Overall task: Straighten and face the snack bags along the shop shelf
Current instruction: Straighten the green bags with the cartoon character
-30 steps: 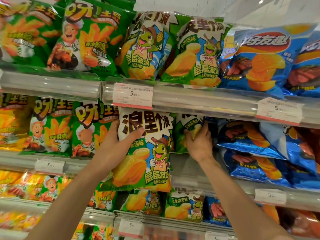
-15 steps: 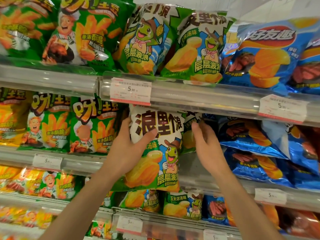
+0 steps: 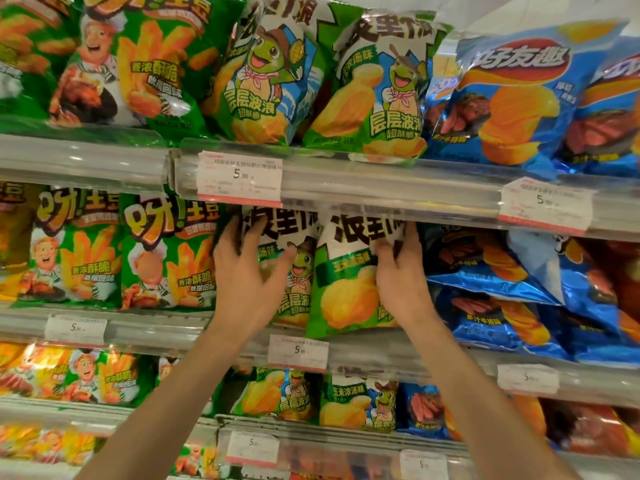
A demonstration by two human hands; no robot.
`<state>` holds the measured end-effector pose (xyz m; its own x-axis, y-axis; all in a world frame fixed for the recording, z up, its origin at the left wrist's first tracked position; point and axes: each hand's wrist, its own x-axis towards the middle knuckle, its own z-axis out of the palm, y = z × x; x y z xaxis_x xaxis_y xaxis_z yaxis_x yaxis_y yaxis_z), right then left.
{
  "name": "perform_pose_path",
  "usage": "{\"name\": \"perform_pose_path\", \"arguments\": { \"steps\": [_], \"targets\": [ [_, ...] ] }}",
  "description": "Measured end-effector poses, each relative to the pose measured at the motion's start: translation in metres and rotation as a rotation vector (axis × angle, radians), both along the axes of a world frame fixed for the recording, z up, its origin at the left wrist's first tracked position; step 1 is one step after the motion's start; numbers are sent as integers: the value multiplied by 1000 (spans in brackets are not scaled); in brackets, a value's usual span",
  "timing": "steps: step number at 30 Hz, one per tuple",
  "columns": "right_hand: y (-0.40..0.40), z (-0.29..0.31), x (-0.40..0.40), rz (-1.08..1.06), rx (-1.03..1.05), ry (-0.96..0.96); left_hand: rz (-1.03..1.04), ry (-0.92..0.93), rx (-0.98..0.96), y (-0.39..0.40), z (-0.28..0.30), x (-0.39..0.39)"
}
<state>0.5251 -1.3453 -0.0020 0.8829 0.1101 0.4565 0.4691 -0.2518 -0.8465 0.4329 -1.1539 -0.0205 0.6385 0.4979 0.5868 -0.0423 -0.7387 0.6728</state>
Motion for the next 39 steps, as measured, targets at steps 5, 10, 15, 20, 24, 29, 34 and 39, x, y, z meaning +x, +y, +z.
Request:
{"name": "perform_pose_path", "arguments": {
  "steps": [5,10,15,20,24,29,34,39],
  "targets": [
    [6,-23,-15,-182,-211,-254,-34,3,123,7,-27,8],
    [12,-43,-24,-184,-459,-311,-49,30,164,10,-31,13],
    [0,-36,0,-214,-524,-253,-69,40,187,13,-32,16],
    [12,-53,-13,-248,-535,-313,-60,23,218,11,-37,15],
    [12,-47,-13,-258,-588,-285,-39,48,246,9,-35,14],
    [0,-37,-23,-132,-468,-179,-27,-19,332,12,-31,7],
    [-28,-38,-51,-73,-265,-18,-95,-191,364,23,-30,-14],
    [-49,-52,-85,-71,-118,49,-339,-130,105,25,-43,-43]
  ]
}}
